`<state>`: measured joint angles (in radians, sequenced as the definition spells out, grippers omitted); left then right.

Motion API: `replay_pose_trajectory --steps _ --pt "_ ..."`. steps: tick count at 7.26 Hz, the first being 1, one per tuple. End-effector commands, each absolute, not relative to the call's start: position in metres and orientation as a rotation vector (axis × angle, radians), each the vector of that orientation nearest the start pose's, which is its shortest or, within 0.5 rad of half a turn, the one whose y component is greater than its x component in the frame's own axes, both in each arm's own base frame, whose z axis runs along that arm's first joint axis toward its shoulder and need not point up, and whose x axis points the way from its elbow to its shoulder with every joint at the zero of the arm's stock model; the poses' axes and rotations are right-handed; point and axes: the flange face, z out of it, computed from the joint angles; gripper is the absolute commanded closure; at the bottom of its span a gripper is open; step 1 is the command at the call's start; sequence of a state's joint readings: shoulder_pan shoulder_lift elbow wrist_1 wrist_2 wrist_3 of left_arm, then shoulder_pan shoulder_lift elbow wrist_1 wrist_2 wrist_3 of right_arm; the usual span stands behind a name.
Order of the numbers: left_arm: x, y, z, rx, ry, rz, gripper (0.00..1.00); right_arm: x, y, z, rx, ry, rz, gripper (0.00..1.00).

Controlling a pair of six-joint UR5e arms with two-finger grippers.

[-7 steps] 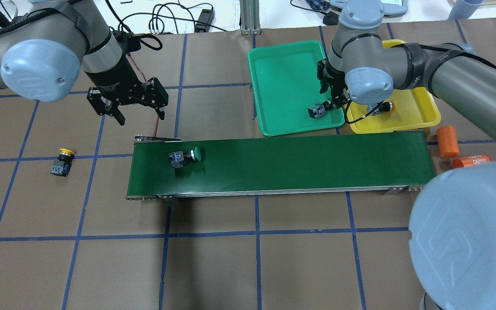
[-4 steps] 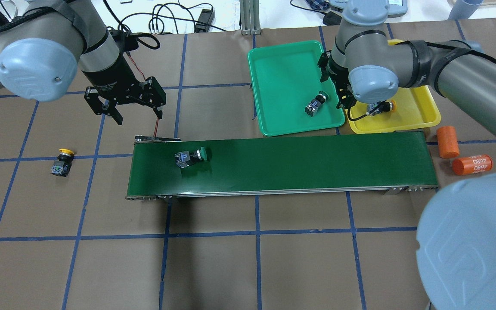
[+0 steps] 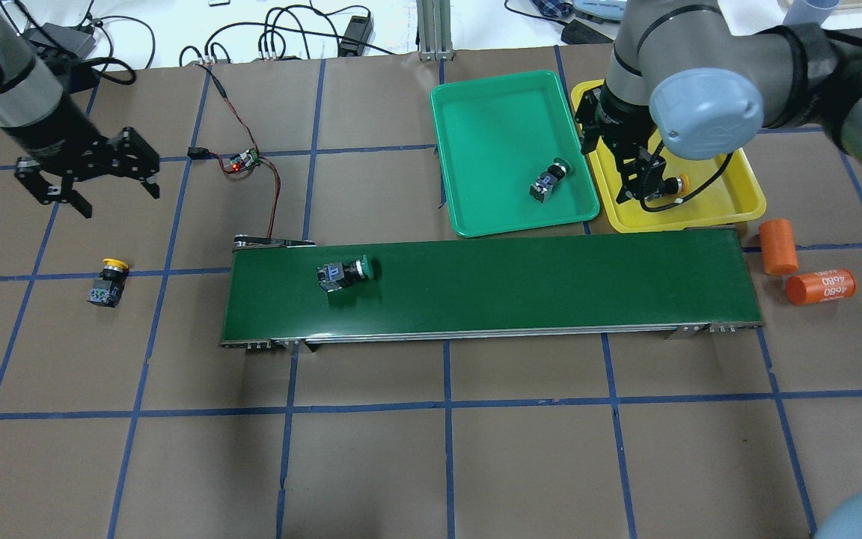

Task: Sort buttons by color to trays
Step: 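Grasp a yellow-capped button from the pile with the left gripper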

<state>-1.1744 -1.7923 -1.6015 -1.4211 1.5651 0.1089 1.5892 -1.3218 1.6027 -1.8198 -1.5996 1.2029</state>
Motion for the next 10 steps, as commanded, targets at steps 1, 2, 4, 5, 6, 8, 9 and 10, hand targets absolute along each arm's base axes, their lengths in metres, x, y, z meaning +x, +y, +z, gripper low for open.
replay_pose_trajectory --steps 1,2,4,5,6,8,9,10 --pt "0.152 -0.569 0.348 -0.443 3.146 0.169 0.0 0.141 -0.523 0.42 1.781 2.678 0.075 0.0" --pt "0.155 -0.574 0.338 -0.441 3.136 0.117 0.0 0.142 -0.515 0.411 1.783 2.676 0.101 0.0" --pt "0.155 -0.575 0.306 -0.349 3.164 0.19 0.0 0.14 -0.512 0.404 1.793 2.679 0.099 0.0" --pt "0.158 -0.578 0.289 -0.18 3.183 0.176 0.0 0.143 -0.515 0.41 1.781 2.641 0.041 0.0" --pt "0.16 -0.581 0.269 -0.11 3.182 0.157 0.0 0.142 -0.514 0.416 1.767 2.641 0.014 0.0" --pt "0.192 -0.573 0.234 0.031 3.145 0.046 0.0 0.142 -0.495 0.448 1.761 2.609 -0.06 0.0" --pt "0.211 -0.554 0.207 0.017 3.161 0.074 0.0 0.142 -0.495 0.445 1.758 2.613 -0.048 0.0" --pt "0.212 -0.547 0.195 0.056 3.154 0.059 0.0 0.143 -0.494 0.441 1.76 2.621 -0.032 0.0"
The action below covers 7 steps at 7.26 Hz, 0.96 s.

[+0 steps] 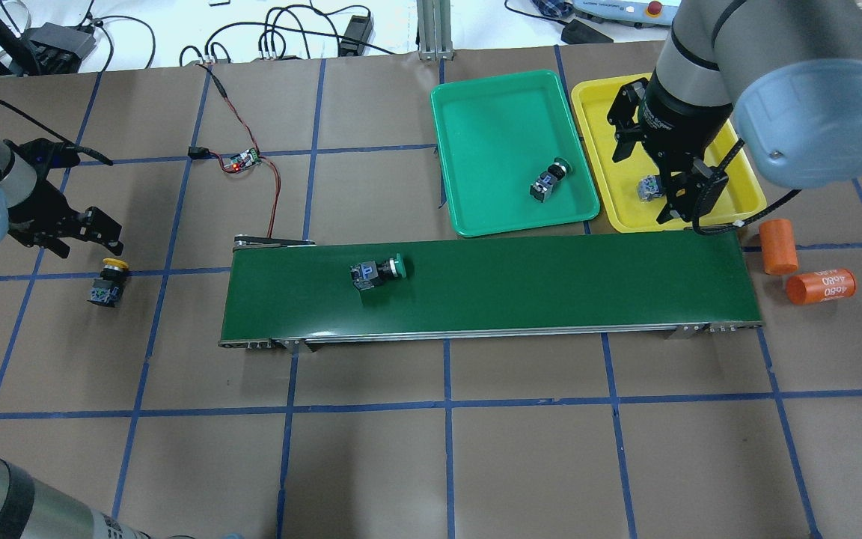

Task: Sort buttons by color to trays
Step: 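Grasp a yellow-capped button from the pile with the left gripper, then carry the yellow-capped button to the belt's near end with the left gripper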

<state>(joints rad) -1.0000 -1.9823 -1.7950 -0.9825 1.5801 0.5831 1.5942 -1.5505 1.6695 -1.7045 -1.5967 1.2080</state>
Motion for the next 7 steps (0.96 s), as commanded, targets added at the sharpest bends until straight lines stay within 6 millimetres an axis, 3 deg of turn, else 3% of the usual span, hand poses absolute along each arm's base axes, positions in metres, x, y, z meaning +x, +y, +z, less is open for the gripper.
replay_pose_trajectory --steps 1,4,7 --pt "0.212 -0.543 0.184 0.071 3.164 0.079 0.0 0.142 -0.494 0.428 1.767 2.627 -0.018 0.0" --pt "0.201 -0.525 0.164 0.108 3.194 0.149 0.0 0.14 -0.491 0.418 1.768 2.639 0.012 0.0" --pt "0.2 -0.525 0.164 0.123 3.193 0.149 0.0 0.139 -0.492 0.418 1.774 2.634 0.013 0.0"
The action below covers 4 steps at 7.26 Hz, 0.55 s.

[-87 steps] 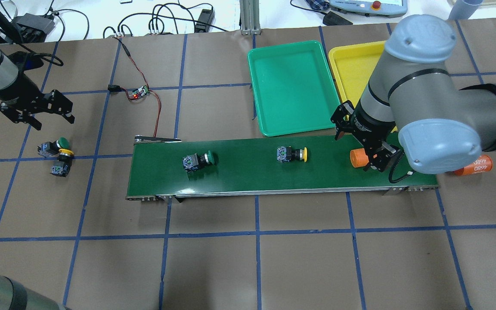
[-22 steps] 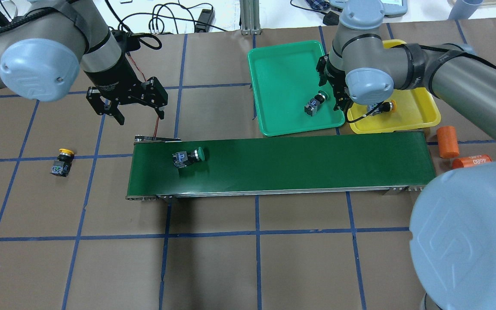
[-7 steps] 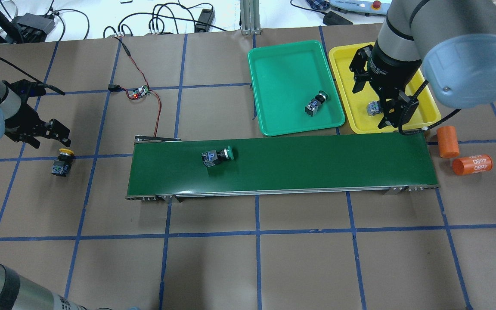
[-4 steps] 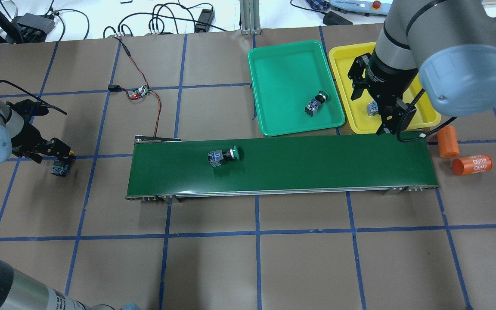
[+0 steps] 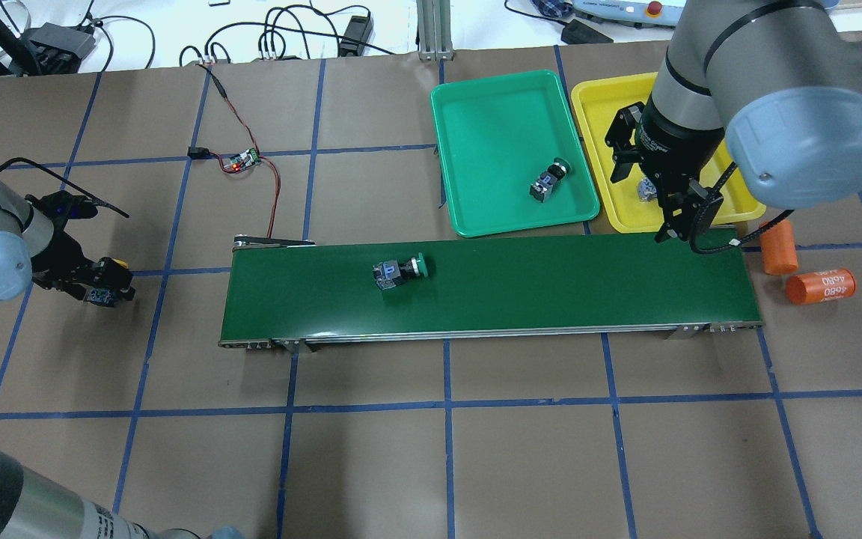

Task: Sort buttons by color to trays
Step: 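Carry the yellow-capped button to the belt's near end with the left gripper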

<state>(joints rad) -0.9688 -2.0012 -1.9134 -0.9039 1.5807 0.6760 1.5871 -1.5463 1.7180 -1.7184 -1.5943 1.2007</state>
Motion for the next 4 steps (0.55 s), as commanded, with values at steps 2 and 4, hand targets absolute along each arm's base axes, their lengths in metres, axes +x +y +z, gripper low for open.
replay_pose_trajectory --steps 2,4 --pt "0.1999 -0.5251 0.1643 0.123 3.19 0.146 0.02 0.1385 -0.4904 0.4139 1.776 2.637 0.023 0.0" --pt "0.2033 -0.5305 0.1717 0.123 3.176 0.13 0.86 0.1387 -0.4902 0.4132 1.776 2.637 0.026 0.0"
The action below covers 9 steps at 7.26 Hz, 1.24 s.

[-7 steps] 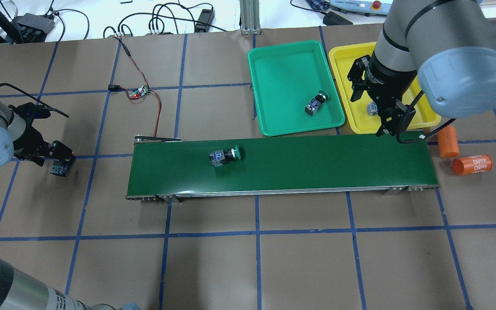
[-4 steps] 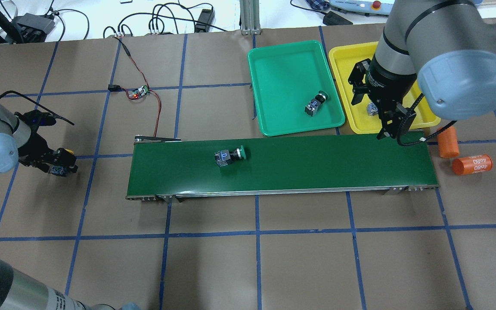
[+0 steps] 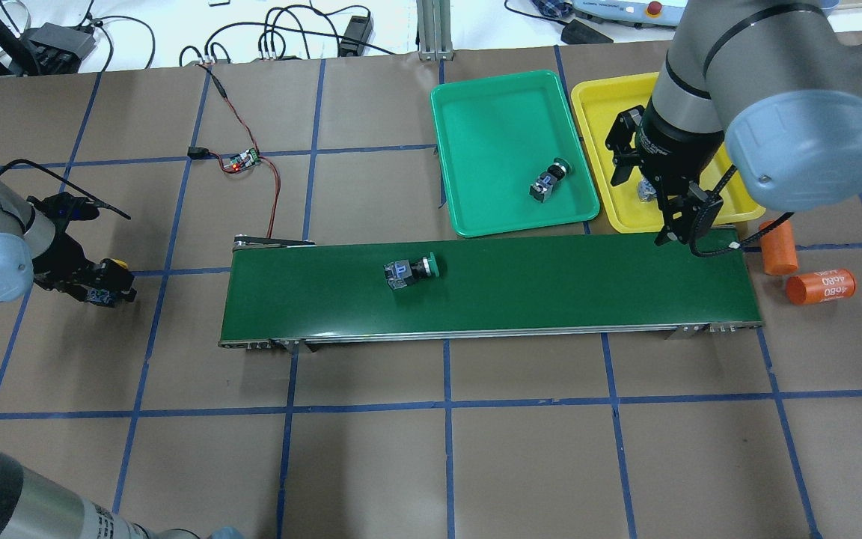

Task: Sort buttons by color to trays
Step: 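Carry the yellow-capped button to the belt's near end with the left gripper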

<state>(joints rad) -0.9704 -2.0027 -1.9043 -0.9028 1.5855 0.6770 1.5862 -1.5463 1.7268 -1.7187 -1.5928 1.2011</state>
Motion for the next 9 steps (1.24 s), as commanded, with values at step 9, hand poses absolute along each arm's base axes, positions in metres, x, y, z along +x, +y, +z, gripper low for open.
replay_pose_trajectory --steps 9 --pt "-0.044 -0.481 0.311 -0.104 3.193 0.021 1.0 0.139 -0.493 0.406 1.778 2.649 0.04 0.0"
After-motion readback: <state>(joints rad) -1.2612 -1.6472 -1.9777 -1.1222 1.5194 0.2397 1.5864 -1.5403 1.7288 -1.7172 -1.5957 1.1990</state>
